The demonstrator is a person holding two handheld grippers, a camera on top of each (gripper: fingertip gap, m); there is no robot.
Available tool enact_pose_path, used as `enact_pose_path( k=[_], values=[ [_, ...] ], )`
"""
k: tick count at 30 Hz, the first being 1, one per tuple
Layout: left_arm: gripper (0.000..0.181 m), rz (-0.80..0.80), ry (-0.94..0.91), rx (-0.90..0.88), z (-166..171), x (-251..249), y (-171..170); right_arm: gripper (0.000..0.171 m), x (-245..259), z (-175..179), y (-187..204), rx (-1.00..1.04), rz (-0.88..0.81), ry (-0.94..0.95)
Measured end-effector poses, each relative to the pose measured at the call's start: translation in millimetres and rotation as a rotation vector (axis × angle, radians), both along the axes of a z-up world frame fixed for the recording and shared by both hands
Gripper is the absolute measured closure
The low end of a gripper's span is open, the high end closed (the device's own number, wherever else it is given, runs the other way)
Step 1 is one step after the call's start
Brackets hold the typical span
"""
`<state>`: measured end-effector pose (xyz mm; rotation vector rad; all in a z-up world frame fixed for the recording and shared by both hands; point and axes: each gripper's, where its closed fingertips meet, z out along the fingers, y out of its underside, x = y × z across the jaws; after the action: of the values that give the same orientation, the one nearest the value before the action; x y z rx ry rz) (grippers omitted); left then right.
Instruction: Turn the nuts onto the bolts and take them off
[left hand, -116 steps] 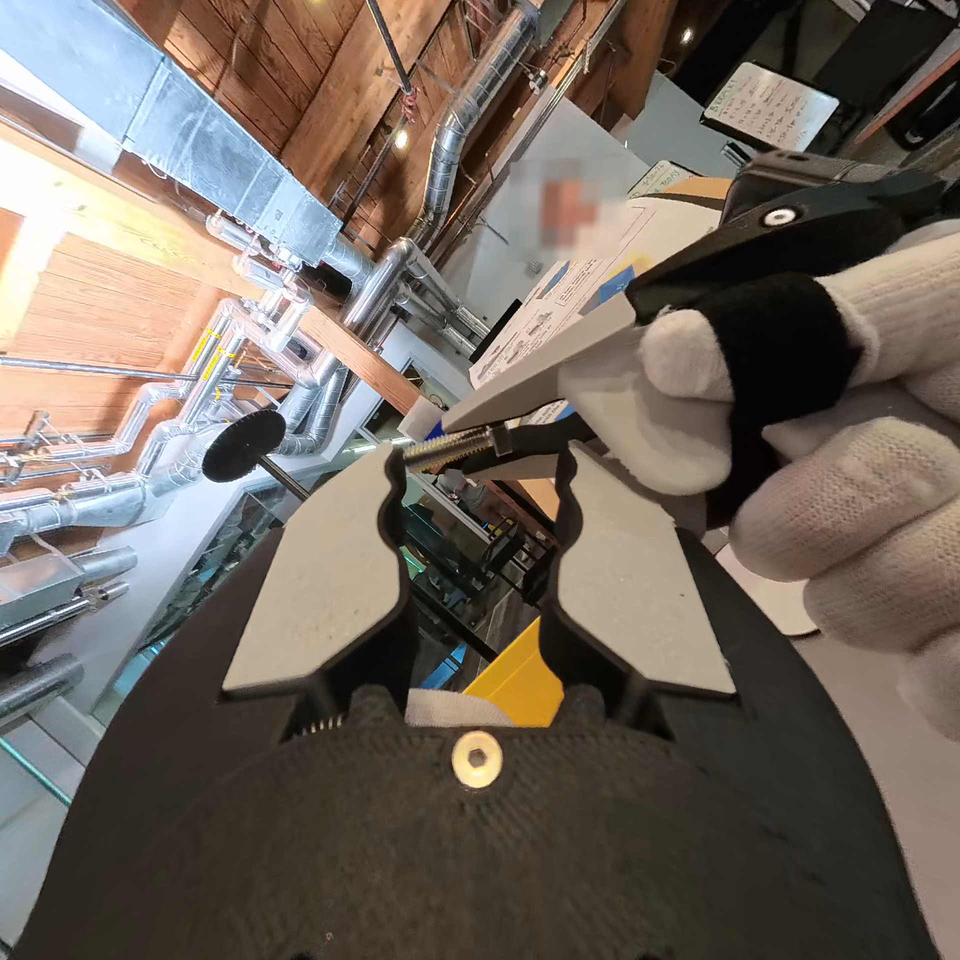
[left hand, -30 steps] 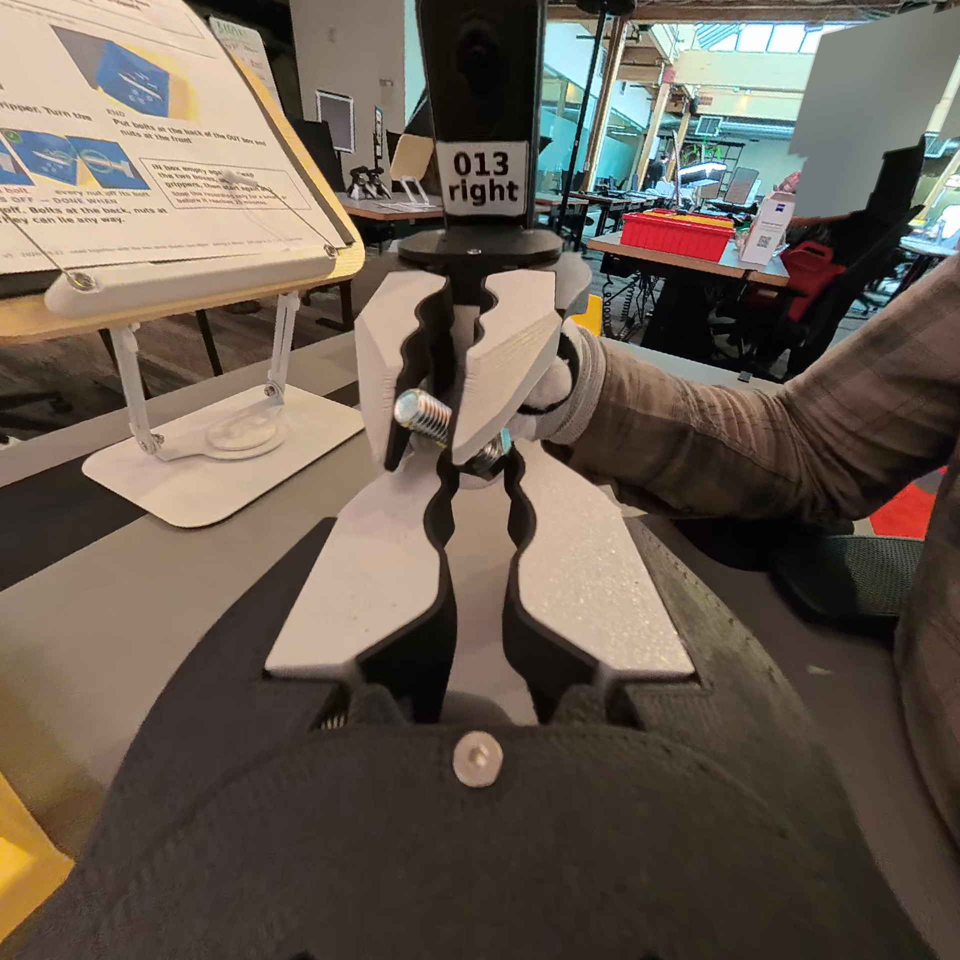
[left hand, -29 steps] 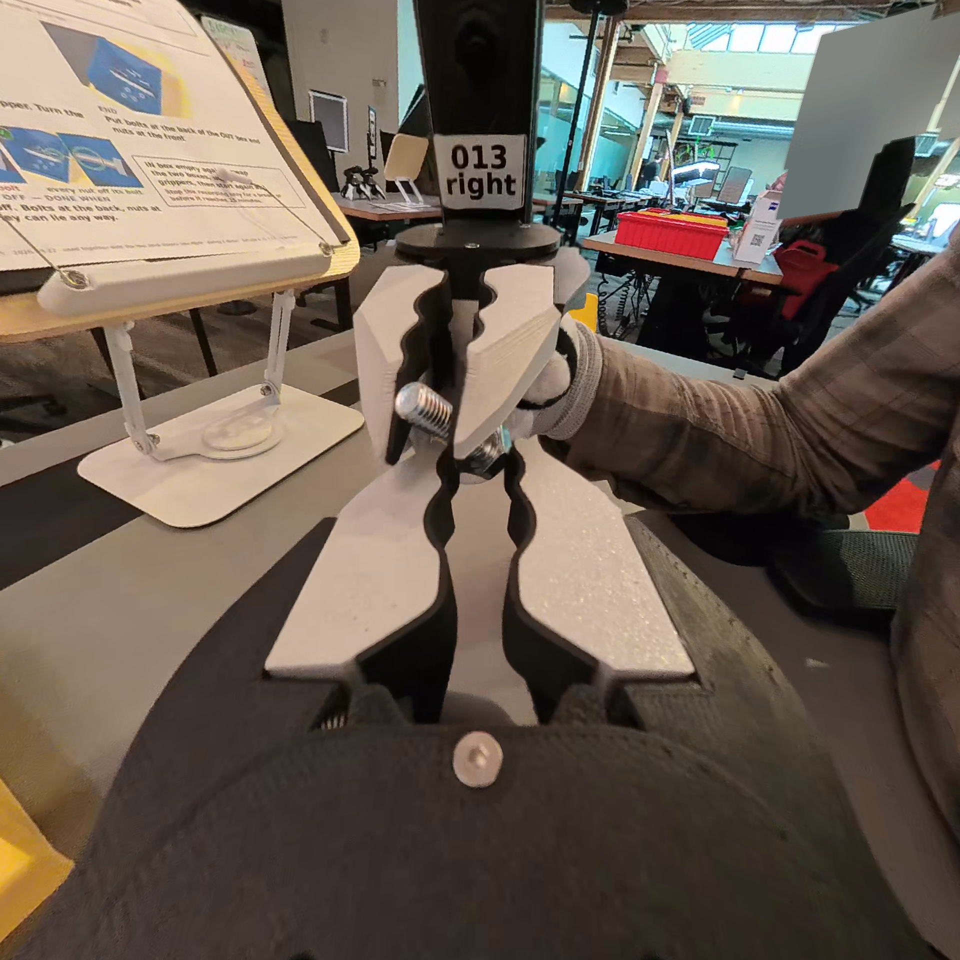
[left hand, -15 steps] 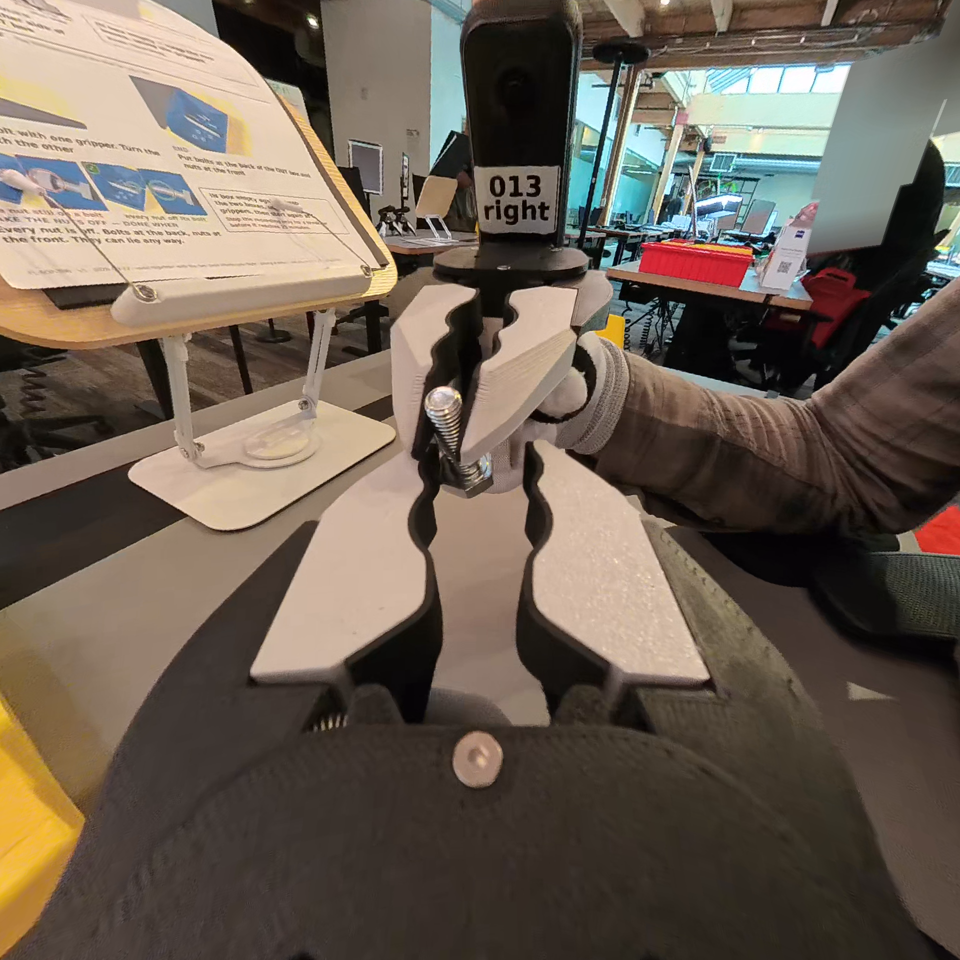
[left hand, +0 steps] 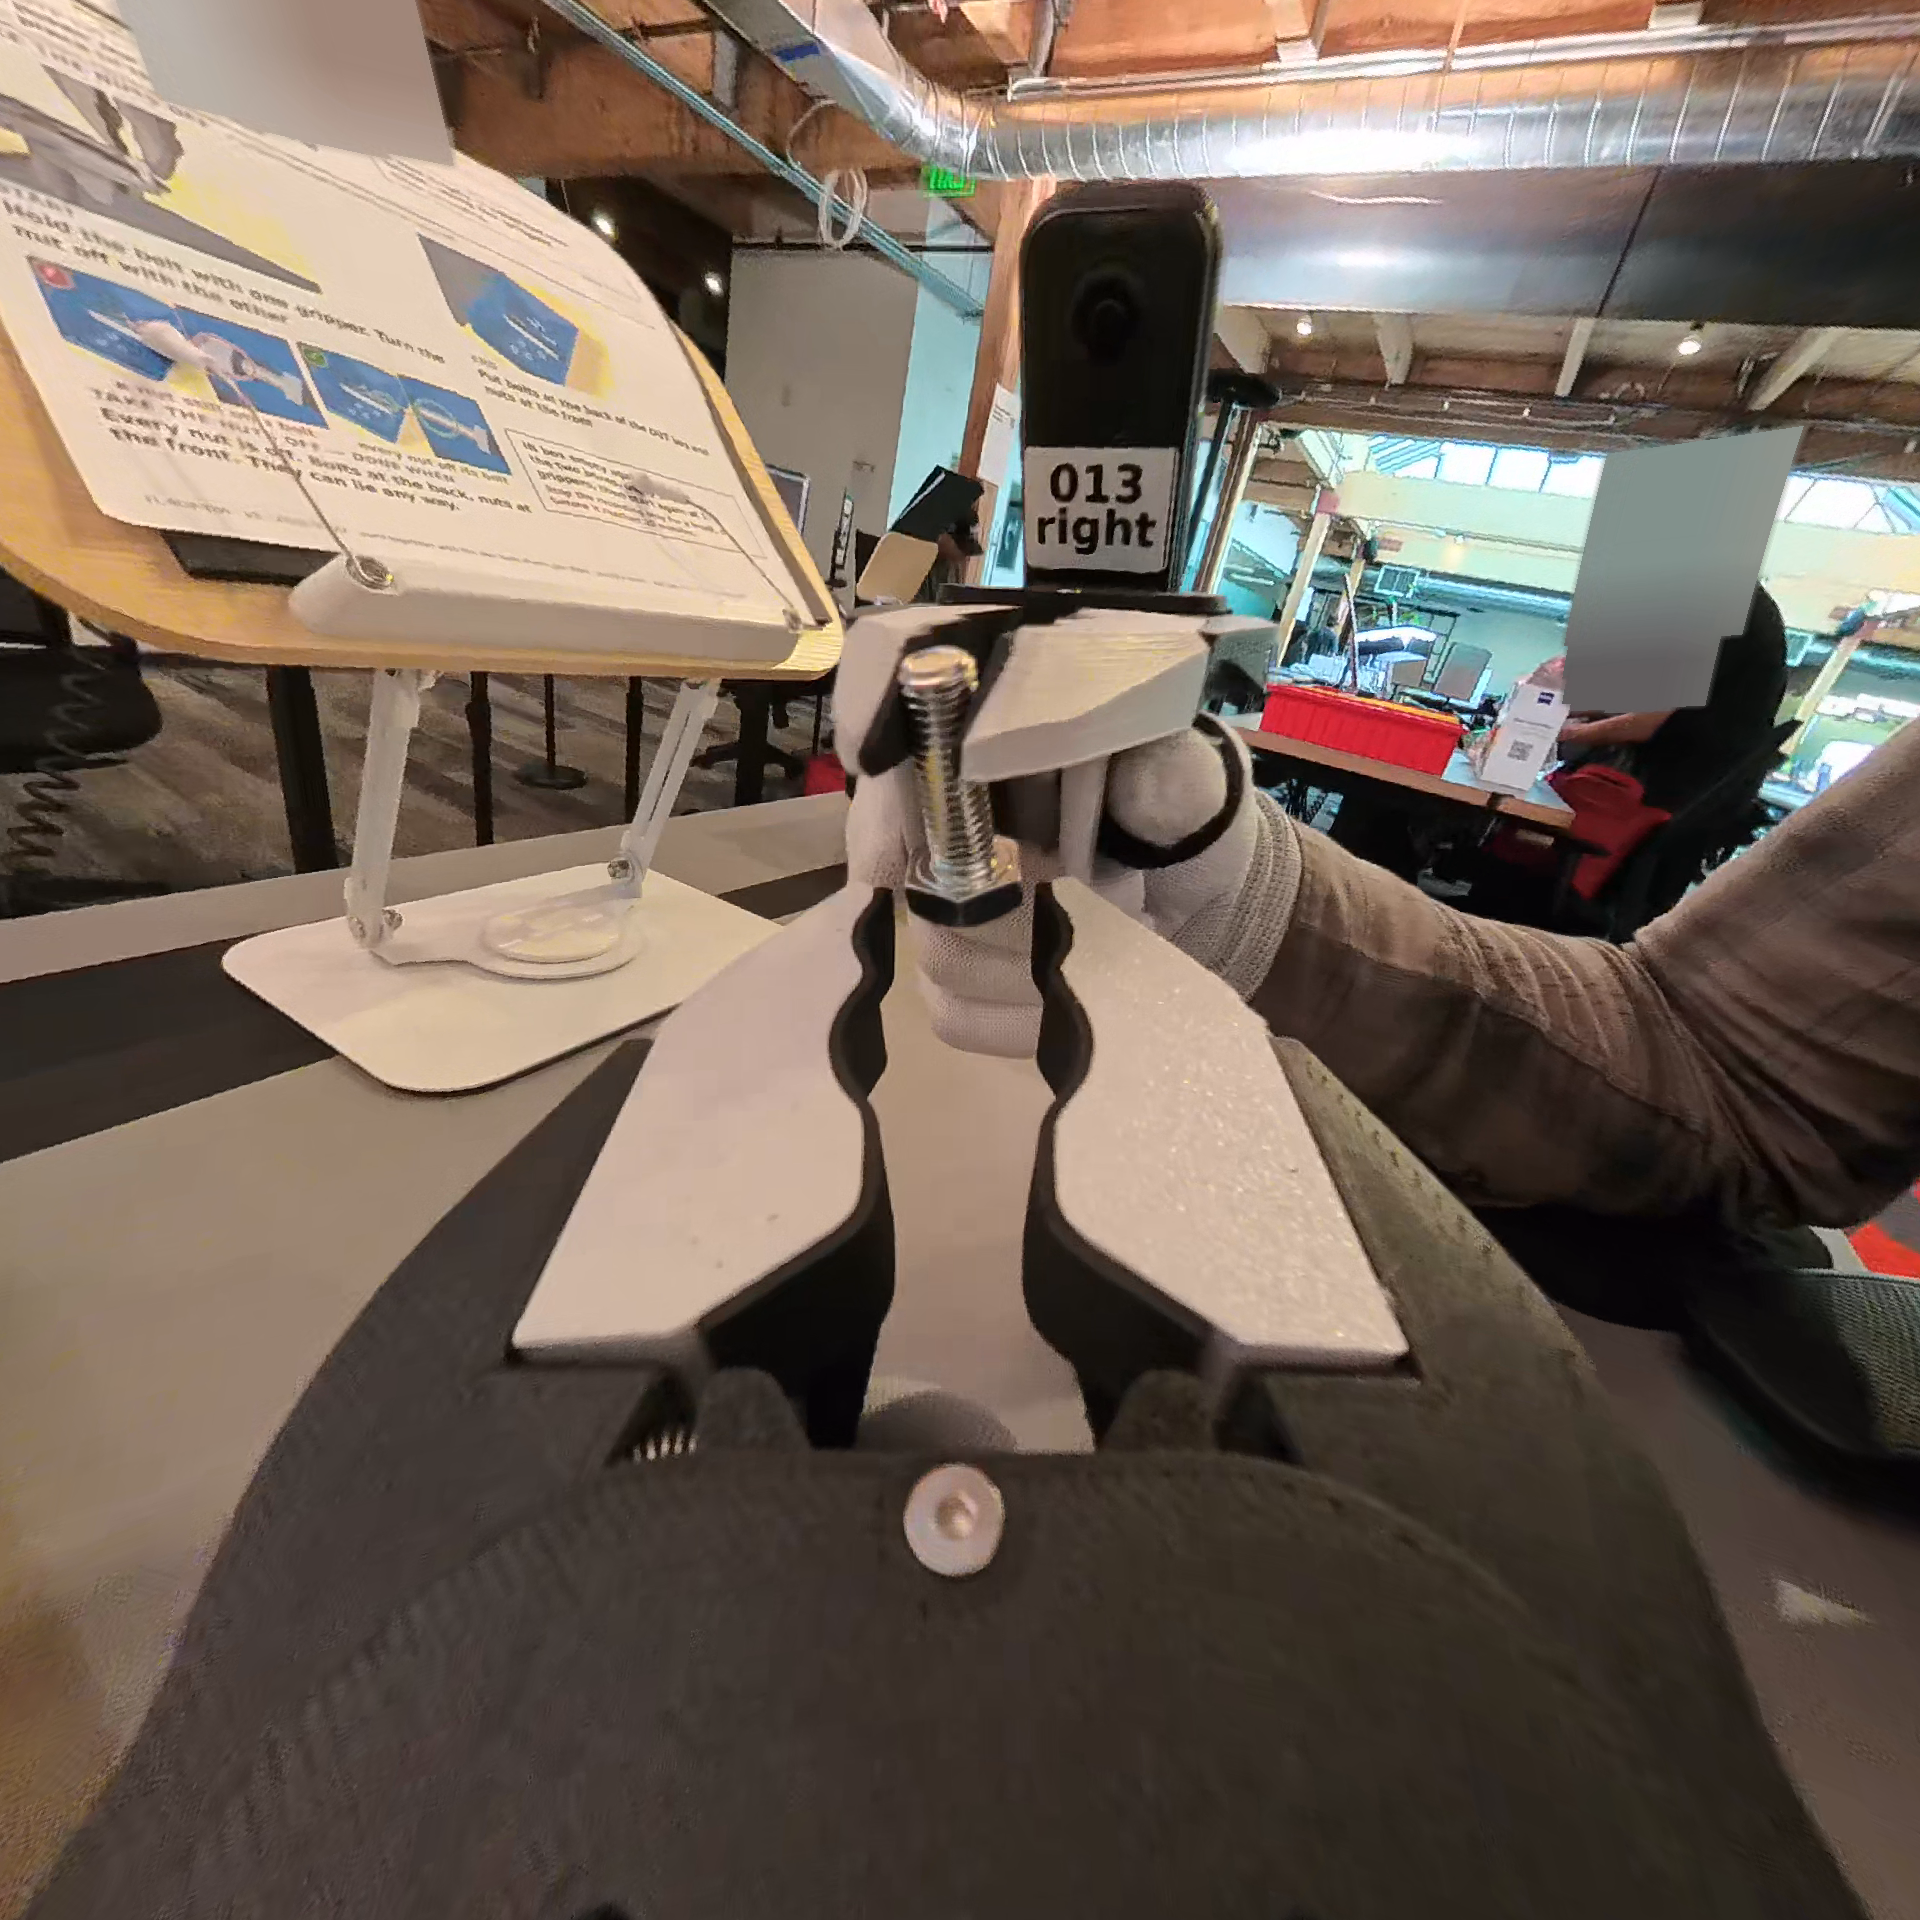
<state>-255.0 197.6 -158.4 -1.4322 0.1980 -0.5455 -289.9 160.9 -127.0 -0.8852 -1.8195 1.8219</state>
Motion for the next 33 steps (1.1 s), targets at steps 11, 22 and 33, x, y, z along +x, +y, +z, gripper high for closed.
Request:
enact_pose_path(
  k=[11, 22, 33],
  values=[
    [0.145, 0.065, -0.014, 0.011, 1, -10, 4, 0.164, -8, 0, 18, -0.209, -0.008, -0.044],
    [0.163, 0.022, -0.04, 0.008, 1, -5, 2, 0.164, -2, -6, 7, -0.153, 0.051, -0.041],
    [0.162, 0.17, 0.191, -0.072, -20, -8, 17, 0.155, 3, -28, 26, 0.238, -0.067, -0.069]
  ],
)
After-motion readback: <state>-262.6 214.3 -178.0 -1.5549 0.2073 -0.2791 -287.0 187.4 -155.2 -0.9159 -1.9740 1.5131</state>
